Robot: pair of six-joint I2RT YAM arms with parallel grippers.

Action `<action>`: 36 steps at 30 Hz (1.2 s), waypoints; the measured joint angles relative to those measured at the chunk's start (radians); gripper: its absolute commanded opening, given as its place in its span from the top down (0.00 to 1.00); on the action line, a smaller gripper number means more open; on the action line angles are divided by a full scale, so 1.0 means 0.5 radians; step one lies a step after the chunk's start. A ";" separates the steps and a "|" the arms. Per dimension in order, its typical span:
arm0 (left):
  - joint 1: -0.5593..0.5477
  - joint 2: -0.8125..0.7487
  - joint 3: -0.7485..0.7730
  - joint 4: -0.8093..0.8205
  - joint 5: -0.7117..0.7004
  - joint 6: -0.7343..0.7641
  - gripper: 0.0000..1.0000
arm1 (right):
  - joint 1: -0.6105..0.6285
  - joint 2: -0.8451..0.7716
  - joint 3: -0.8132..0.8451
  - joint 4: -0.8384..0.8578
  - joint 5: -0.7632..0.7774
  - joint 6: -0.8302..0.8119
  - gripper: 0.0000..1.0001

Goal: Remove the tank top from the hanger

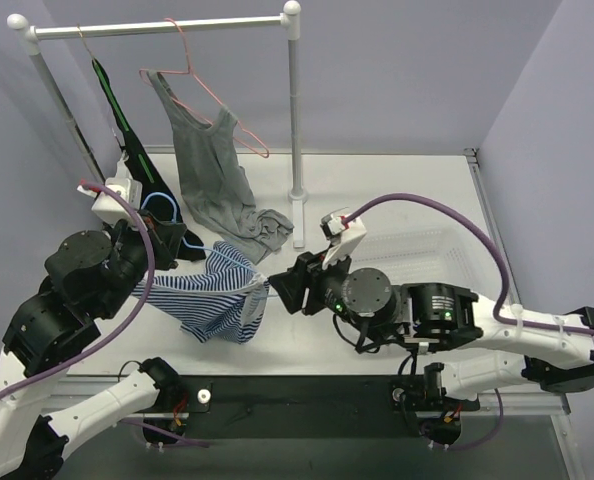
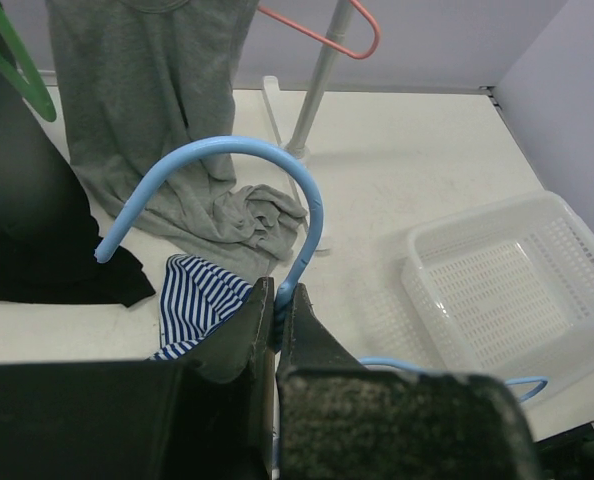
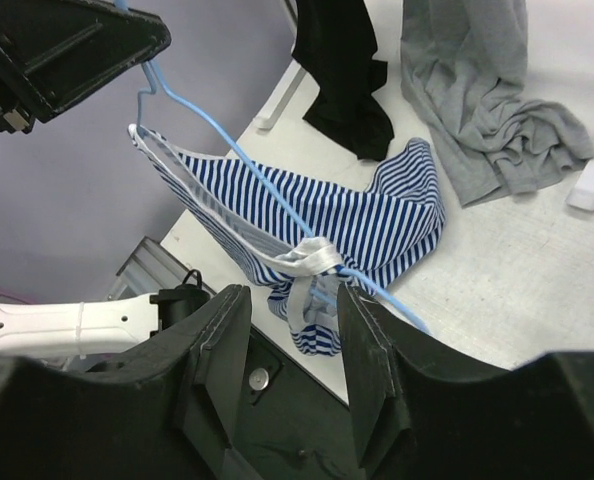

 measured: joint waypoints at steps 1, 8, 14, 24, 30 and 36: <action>0.000 0.005 0.002 -0.009 -0.015 -0.002 1.00 | 0.000 0.037 0.005 -0.002 -0.004 0.038 0.60; 0.000 0.014 0.003 -0.028 -0.117 -0.036 1.00 | 0.003 0.324 0.076 0.002 0.026 0.336 0.60; 0.000 -0.020 0.003 -0.027 -0.132 -0.086 1.00 | 0.009 0.452 0.076 0.001 0.188 0.598 0.60; 0.000 -0.114 0.002 -0.024 -0.151 -0.134 1.00 | -0.018 0.530 0.121 0.011 0.391 0.732 0.86; 0.000 -0.133 -0.017 -0.007 -0.168 -0.156 1.00 | -0.033 0.523 0.100 0.043 0.458 0.784 1.00; 0.000 -0.147 -0.053 -0.013 -0.189 -0.157 1.00 | -0.042 0.356 -0.156 0.192 0.484 0.745 1.00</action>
